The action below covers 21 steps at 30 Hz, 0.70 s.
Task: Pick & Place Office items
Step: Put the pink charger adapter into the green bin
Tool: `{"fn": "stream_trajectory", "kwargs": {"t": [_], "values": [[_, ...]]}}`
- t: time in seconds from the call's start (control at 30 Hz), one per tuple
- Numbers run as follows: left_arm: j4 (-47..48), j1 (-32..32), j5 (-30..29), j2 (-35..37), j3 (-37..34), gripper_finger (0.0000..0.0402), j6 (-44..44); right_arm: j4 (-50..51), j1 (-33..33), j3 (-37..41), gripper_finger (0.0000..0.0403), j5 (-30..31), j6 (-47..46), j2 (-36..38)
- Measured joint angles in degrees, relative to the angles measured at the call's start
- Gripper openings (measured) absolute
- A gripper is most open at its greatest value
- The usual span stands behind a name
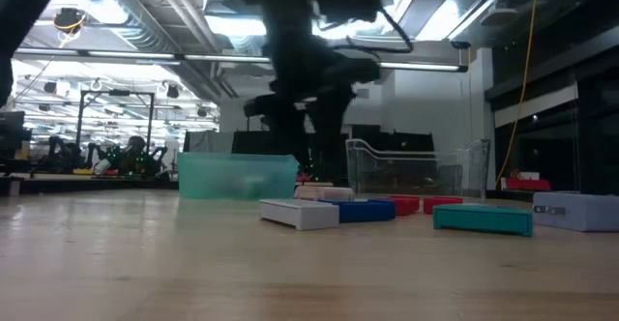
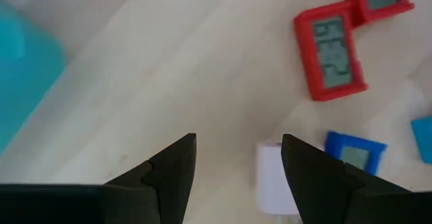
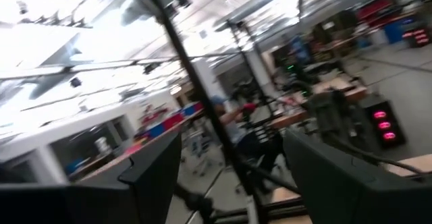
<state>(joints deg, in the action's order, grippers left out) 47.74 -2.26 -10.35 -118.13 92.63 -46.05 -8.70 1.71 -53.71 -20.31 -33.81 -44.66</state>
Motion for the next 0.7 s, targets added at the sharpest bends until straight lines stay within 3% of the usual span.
{"fn": "stream_trajectory", "kwargs": {"t": [0.27, 0.7], "values": [[10.1, -1.3, 1.8, -7.7, 14.4, 0.0237, -2.0, 1.1, 0.0, 0.0, 0.0267, -4.8, 0.3, 2.3], [15.6, -2.7, 2.5, -7.8, 14.9, 0.0301, -5.3, 1.8, 0.0, 0.0, 0.0267, -6.1, 1.3, 4.4]]}}
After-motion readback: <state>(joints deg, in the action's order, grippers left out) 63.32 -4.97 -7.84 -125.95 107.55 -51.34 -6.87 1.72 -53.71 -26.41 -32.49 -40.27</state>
